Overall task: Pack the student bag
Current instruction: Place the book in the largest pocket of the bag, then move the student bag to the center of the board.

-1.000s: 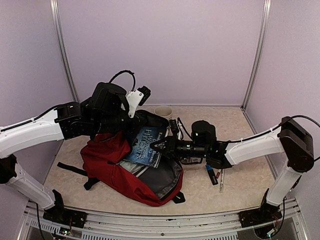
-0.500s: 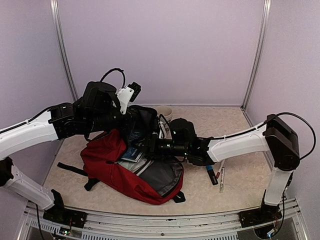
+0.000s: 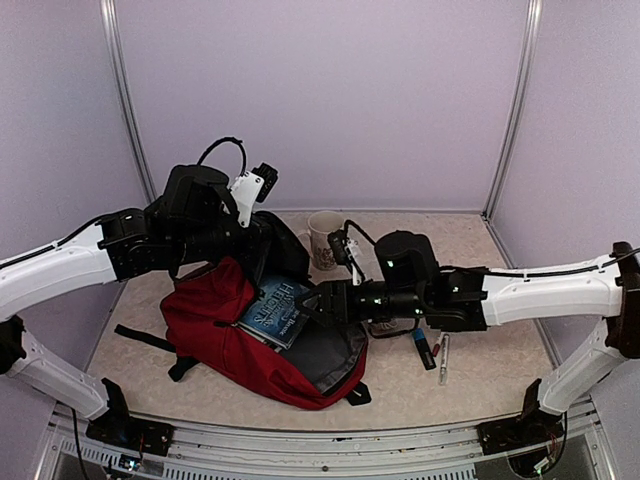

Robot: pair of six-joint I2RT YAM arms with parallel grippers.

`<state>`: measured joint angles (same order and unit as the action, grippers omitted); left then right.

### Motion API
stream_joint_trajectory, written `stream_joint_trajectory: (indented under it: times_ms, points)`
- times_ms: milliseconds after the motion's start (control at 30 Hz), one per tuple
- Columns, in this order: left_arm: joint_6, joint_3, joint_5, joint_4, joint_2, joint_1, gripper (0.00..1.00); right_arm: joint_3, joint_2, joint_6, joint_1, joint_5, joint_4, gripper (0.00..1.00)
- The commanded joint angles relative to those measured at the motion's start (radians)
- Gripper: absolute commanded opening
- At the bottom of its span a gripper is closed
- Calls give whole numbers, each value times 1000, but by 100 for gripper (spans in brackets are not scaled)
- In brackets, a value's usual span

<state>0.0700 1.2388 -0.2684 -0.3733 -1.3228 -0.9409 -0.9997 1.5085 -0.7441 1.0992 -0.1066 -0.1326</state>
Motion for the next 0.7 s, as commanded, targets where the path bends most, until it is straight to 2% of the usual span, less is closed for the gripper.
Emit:
stream_joint_trajectory:
  times_ms: [0,167,233,267,333,367,433,500,567,667]
  points:
    - [-6,-15,24,89,30,8,0,72,-111,36,-13,107,127,67]
    - [8,-40,97,73,42,6,0,162,-250,4,-97,127,183,63]
    - [4,-42,164,53,39,-3,8,183,-296,14,-117,130,200,62]
    - [4,-42,199,42,38,-8,21,186,-315,21,-126,131,214,63]
    - [13,-47,257,30,51,-12,60,171,-331,39,-145,136,266,64]
    - [20,-53,277,28,68,-12,76,157,-334,48,-152,144,295,64]
    - [25,-61,337,24,91,-12,93,130,-332,72,-163,149,347,64]
    - [24,-50,405,12,101,-21,98,108,-324,103,-170,129,367,63]
    - [27,-32,414,-10,109,-38,99,86,-315,141,-170,87,370,60]
    - [66,-22,293,-33,148,-41,99,60,-310,182,-169,12,357,54]
